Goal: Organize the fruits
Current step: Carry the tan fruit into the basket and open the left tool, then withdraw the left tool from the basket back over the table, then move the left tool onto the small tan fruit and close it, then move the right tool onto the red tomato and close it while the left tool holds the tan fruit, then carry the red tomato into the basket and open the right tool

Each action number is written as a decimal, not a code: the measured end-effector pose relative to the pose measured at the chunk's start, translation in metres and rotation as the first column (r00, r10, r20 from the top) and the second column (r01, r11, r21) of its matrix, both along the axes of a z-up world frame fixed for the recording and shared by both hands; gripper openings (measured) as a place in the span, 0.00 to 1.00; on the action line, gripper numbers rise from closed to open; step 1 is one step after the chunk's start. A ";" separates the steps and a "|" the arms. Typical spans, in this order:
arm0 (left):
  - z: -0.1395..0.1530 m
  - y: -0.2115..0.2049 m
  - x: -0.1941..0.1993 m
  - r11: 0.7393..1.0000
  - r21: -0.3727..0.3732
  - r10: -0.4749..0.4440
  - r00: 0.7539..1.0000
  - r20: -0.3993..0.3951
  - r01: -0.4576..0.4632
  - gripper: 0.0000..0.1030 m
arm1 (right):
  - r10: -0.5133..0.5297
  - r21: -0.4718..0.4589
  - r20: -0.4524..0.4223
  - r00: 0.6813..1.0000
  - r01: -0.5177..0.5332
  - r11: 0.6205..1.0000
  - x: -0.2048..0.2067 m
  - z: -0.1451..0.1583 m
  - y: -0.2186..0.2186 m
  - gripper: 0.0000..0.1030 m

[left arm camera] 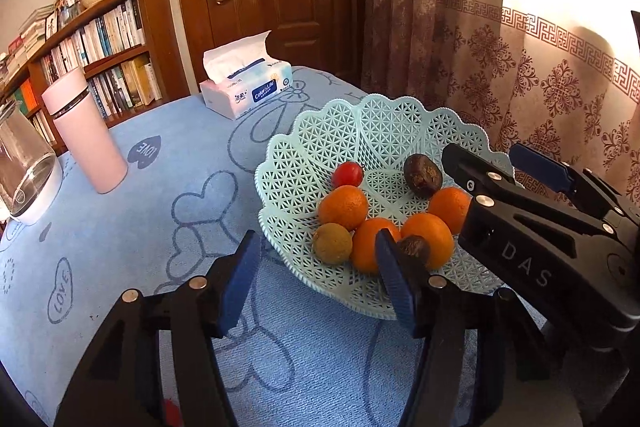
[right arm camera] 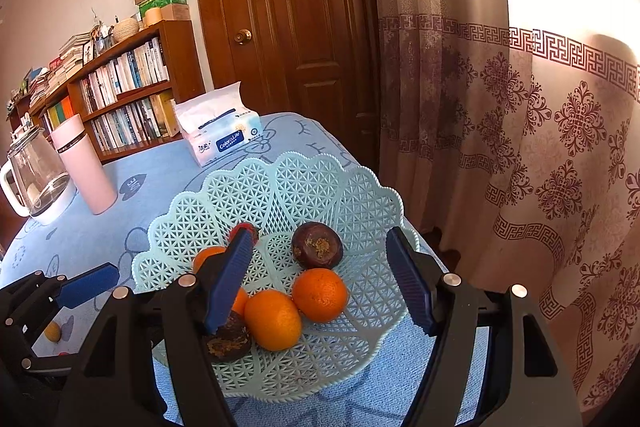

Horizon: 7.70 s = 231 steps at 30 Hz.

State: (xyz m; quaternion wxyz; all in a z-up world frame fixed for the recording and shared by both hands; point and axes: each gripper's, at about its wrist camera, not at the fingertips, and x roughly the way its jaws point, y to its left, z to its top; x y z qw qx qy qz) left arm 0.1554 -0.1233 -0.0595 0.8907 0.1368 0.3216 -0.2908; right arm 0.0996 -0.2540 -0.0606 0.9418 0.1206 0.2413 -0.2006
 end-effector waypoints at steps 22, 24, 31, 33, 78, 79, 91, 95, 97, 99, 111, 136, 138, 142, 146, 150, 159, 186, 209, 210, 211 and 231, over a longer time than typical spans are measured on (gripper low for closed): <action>0.017 0.015 -0.014 0.989 0.064 0.116 0.970 0.212 -0.133 0.84 | 0.012 0.006 0.007 1.000 -0.012 1.000 -0.001 0.000 0.002 0.69; 0.018 0.017 -0.016 0.988 0.066 0.121 0.968 0.221 -0.139 0.84 | 0.015 0.004 0.010 1.000 -0.015 1.000 -0.001 0.000 0.003 0.69; 0.023 0.022 -0.022 0.983 0.073 0.144 0.956 0.257 -0.168 0.84 | 0.031 0.008 0.026 0.999 -0.031 0.999 -0.002 0.001 0.003 0.69; 0.024 0.024 -0.023 0.981 0.077 0.151 0.952 0.266 -0.177 0.84 | 0.038 0.007 0.032 0.999 -0.038 0.999 -0.002 0.002 0.004 0.69; 0.018 0.129 -0.017 0.918 0.023 0.384 0.903 0.191 -0.396 0.87 | 0.375 -0.032 0.077 0.924 -0.374 0.927 0.000 0.005 0.058 0.78; 0.016 0.135 -0.014 0.913 0.015 0.398 0.901 0.172 -0.407 0.87 | 0.383 -0.031 0.076 0.921 -0.382 0.924 0.001 0.005 0.059 0.78; 0.003 0.204 0.012 0.853 -0.076 0.515 0.857 -0.033 -0.515 0.87 | 0.439 -0.003 0.062 0.897 -0.439 0.898 0.002 0.002 0.067 0.78; -0.003 0.216 0.017 0.845 -0.089 0.521 0.849 -0.085 -0.528 0.87 | 0.458 -0.005 0.055 0.887 -0.458 0.889 0.003 0.001 0.072 0.78; -0.007 0.219 0.020 0.842 -0.092 0.521 0.846 -0.111 -0.531 0.87 | 0.470 -0.001 0.052 0.881 -0.470 0.883 0.004 0.001 0.073 0.78; -0.010 0.221 0.022 0.840 -0.095 0.520 0.843 -0.137 -0.533 0.86 | 0.478 -0.002 0.049 0.877 -0.479 0.878 0.004 0.000 0.074 0.78; -0.026 0.204 0.019 0.887 -0.065 0.441 0.882 -0.164 -0.456 0.69 | 0.530 0.001 0.030 0.847 -0.530 0.848 0.003 -0.003 0.086 0.78; -0.032 0.197 0.010 0.907 -0.067 0.405 0.905 -0.131 -0.416 0.24 | 0.562 0.026 -0.004 0.827 -0.562 0.827 0.003 -0.009 0.099 0.78; -0.029 0.201 0.009 0.901 -0.073 0.419 0.900 -0.119 -0.428 0.25 | 0.580 0.035 -0.012 0.815 -0.579 0.815 0.003 -0.011 0.106 0.78; -0.026 0.209 0.008 0.886 -0.082 0.447 0.888 -0.106 -0.456 0.25 | 0.628 0.061 -0.050 0.777 -0.625 0.778 0.005 -0.014 0.127 0.78; -0.024 0.214 0.006 0.873 -0.072 0.476 0.876 -0.082 -0.482 0.25 | 0.671 0.097 -0.097 0.735 -0.664 0.742 0.014 -0.020 0.148 0.78; -0.024 0.218 0.005 0.868 -0.073 0.487 0.871 -0.074 -0.491 0.25 | 0.702 0.121 -0.138 0.698 -0.692 0.712 0.023 -0.026 0.171 0.78; -0.023 0.220 0.004 0.861 -0.062 0.503 0.863 -0.047 -0.505 0.25 | 0.739 0.130 -0.200 0.644 -0.730 0.671 0.035 -0.037 0.204 0.77; -0.026 0.218 0.003 0.859 -0.051 0.508 0.861 -0.039 -0.509 0.25 | 0.733 0.143 -0.269 0.625 -0.727 0.672 0.044 -0.051 0.215 0.29; -0.029 0.215 0.004 0.859 -0.051 0.508 0.860 -0.044 -0.510 0.25 | 0.730 0.155 -0.225 0.646 -0.716 0.681 0.042 -0.046 0.209 0.29; -0.029 0.216 0.004 0.859 -0.051 0.508 0.860 -0.045 -0.510 0.25 | 0.729 0.156 -0.220 0.648 -0.714 0.682 0.042 -0.045 0.208 0.29; -0.029 0.216 0.004 0.859 -0.052 0.508 0.860 -0.046 -0.510 0.25 | 0.728 0.156 -0.215 0.651 -0.713 0.684 0.041 -0.043 0.206 0.29; -0.028 0.217 0.003 0.860 -0.049 0.507 0.861 -0.040 -0.509 0.25 | 0.569 0.180 -0.044 0.821 -0.554 0.813 0.039 -0.001 0.126 0.29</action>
